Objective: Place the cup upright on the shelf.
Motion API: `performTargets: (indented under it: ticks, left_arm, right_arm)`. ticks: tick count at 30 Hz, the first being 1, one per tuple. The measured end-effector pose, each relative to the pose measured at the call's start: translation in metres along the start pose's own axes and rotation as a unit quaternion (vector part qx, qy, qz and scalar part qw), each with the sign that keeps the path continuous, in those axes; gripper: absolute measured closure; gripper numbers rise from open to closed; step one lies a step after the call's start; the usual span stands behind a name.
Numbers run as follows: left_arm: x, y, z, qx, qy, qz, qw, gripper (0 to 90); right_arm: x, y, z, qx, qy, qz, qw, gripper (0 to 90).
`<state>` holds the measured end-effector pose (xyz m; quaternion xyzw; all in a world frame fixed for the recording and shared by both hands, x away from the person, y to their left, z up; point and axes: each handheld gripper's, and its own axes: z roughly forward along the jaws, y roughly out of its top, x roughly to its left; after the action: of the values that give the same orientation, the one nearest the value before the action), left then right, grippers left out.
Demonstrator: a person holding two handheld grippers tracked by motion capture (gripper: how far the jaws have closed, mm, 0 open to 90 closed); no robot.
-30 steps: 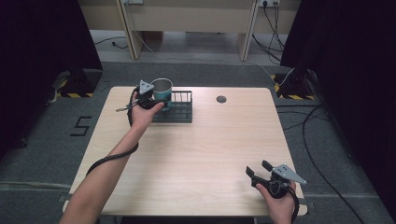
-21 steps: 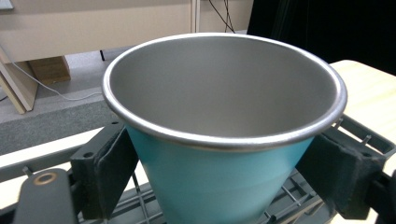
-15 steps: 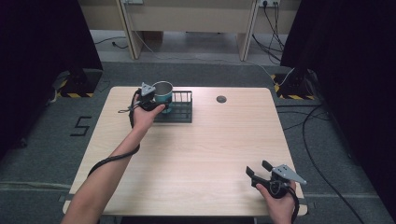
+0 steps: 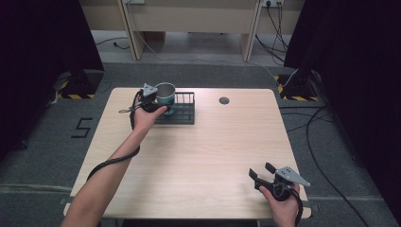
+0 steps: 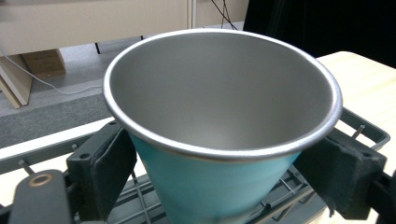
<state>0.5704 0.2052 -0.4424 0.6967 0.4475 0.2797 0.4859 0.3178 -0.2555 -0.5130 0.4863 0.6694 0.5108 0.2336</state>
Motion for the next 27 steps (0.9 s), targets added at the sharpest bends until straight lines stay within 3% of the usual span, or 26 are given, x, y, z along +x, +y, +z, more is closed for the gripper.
performTargets:
  ticks: [27]
  left_arm:
    - [-0.001, -0.001, -0.033, -0.01, -0.002, 0.025, 0.9996, 14.3]
  right_arm:
    - [0.001, 0.0, 0.0, 0.002, -0.001, 0.001, 1.0, 22.4]
